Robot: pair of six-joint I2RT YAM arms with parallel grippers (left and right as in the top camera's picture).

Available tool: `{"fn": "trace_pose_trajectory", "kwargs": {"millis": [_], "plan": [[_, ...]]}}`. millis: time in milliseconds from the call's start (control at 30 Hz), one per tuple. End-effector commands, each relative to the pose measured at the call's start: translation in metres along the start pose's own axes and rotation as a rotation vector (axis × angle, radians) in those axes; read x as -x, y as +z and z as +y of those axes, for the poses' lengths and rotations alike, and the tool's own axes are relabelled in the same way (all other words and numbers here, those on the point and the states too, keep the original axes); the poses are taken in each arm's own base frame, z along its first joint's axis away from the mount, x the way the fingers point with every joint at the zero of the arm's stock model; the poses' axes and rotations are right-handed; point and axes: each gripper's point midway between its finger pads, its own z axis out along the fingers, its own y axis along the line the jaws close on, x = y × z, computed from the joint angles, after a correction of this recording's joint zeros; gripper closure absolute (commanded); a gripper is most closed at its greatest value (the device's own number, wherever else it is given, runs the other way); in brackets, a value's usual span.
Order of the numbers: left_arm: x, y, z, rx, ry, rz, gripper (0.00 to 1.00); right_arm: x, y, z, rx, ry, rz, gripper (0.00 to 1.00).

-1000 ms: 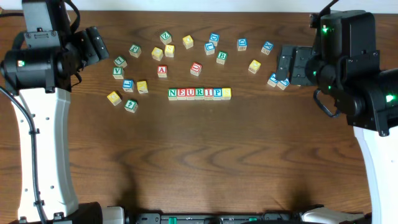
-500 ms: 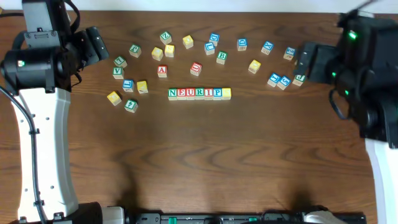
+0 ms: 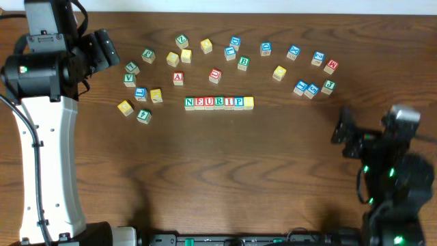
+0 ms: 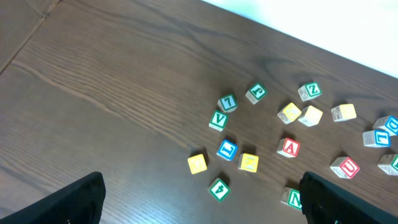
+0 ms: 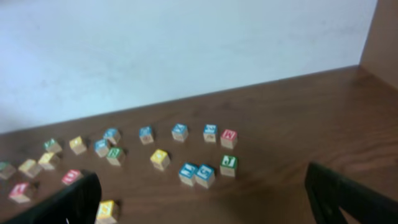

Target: Spell out NEURIPS

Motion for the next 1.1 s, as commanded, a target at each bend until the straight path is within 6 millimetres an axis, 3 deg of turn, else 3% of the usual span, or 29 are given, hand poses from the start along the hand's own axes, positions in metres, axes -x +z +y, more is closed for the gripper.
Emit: {"fn": "trace_pose_trajectory", "kwargs": {"millis": [0, 200, 433, 1067], "plan": [[0.003, -0.001, 0.002, 0.006, -0.002, -0.009, 0.02, -0.034, -0.004, -0.009, -0.003, -0.015, -0.033, 0.01], [0.003, -0.001, 0.002, 0.006, -0.002, -0.009, 0.02, -0.085, -0.001, -0.013, 0.036, -0.015, -0.117, 0.01], [0.003, -0.001, 0.002, 0.006, -0.002, -0.009, 0.03, -0.126, 0.008, -0.011, 0.082, -0.015, -0.108, 0.01], [0.003, -0.001, 0.002, 0.006, -0.002, -0.009, 0.02, -0.126, 0.008, -0.012, 0.079, -0.018, -0.108, 0.01]]}}
